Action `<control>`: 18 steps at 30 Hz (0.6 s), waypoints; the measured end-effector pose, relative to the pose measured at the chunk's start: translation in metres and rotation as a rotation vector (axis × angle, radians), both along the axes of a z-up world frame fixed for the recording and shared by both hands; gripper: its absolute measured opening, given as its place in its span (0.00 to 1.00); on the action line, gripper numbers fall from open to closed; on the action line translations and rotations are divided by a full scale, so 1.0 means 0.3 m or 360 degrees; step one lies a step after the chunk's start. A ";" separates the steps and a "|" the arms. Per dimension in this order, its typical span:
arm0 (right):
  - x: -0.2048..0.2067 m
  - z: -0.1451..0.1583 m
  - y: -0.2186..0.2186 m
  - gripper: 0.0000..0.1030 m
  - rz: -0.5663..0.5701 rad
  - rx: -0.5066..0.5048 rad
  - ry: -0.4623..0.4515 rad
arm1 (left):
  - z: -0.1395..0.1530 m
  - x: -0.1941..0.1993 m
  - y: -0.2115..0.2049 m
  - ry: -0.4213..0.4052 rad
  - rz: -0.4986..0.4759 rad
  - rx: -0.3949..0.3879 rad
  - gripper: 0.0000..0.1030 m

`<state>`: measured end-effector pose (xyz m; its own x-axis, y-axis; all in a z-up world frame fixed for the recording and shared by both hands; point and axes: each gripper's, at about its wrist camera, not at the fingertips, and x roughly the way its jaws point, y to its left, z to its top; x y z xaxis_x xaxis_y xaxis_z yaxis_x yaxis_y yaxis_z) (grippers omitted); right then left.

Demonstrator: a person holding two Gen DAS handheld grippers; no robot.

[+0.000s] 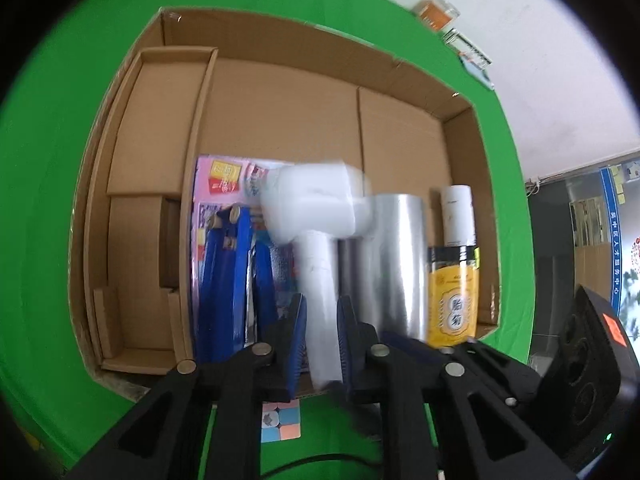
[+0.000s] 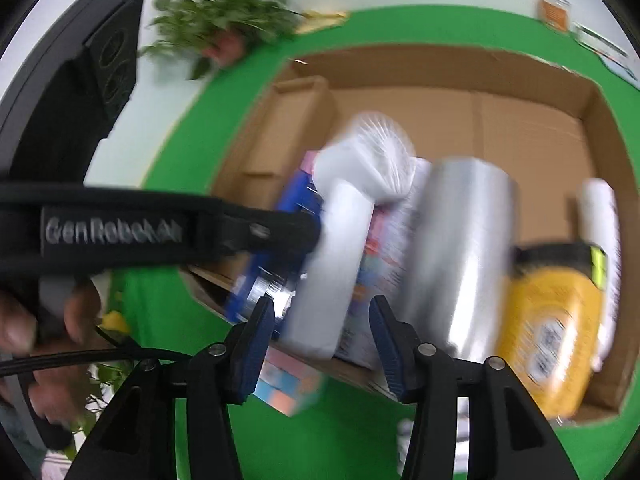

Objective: Organize rigid objects
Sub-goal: 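Lower the white fan into the box beside the silver cup and release, then move the right tool to the white phone stand and grasp it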

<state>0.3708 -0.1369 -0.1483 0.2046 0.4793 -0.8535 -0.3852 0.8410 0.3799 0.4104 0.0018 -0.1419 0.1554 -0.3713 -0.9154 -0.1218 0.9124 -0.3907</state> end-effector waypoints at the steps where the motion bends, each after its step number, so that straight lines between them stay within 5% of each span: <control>1: -0.019 0.009 -0.029 0.47 -0.0021 -0.0019 -0.0023 | 0.009 -0.013 0.012 -0.0017 0.0020 0.0003 0.13; 3: -0.064 0.040 -0.083 0.49 -0.0057 -0.0057 -0.0092 | 0.044 -0.040 0.044 -0.0069 0.0054 0.0008 0.13; 5: -0.130 0.105 -0.158 0.68 -0.0137 -0.0127 -0.0232 | 0.106 -0.073 0.064 -0.0179 0.0069 0.0032 0.15; 6: -0.170 0.152 -0.212 0.91 -0.0215 -0.0175 -0.0349 | 0.160 -0.098 0.064 -0.0304 0.0052 0.0067 0.18; 7: -0.199 0.185 -0.256 0.99 -0.0299 -0.0212 -0.0447 | 0.220 -0.133 0.057 -0.0456 0.0021 0.0117 0.23; 8: -0.222 0.202 -0.297 1.00 -0.0368 -0.0252 -0.0526 | 0.289 -0.176 0.048 -0.0609 0.0010 0.0201 0.45; 9: -0.235 0.207 -0.327 1.00 -0.0404 -0.0306 -0.0559 | 0.331 -0.198 0.040 -0.0689 0.0034 0.0279 0.81; 11: -0.233 0.197 -0.348 0.99 -0.0403 -0.0380 -0.0547 | 0.403 -0.246 0.039 -0.0812 0.0124 0.0430 0.99; 13: -0.243 0.175 -0.374 0.99 -0.0394 -0.0408 -0.0516 | 0.456 -0.286 0.040 -0.0864 0.0165 0.0472 0.99; 14: -0.261 0.174 -0.397 0.99 -0.0391 -0.0397 -0.0519 | 0.476 -0.306 0.040 -0.0858 0.0160 0.0452 0.98; 15: -0.272 0.175 -0.410 0.97 -0.0386 -0.0376 -0.0532 | 0.485 -0.327 0.041 -0.0882 0.0155 0.0417 0.72; 17: -0.319 0.171 -0.443 0.63 -0.0346 -0.0321 -0.0557 | 0.469 -0.353 0.031 -0.0840 0.0091 0.0315 0.03; 18: -0.346 0.161 -0.447 0.33 -0.0317 -0.0329 -0.0550 | 0.430 -0.357 0.024 -0.0724 0.0080 0.0280 0.05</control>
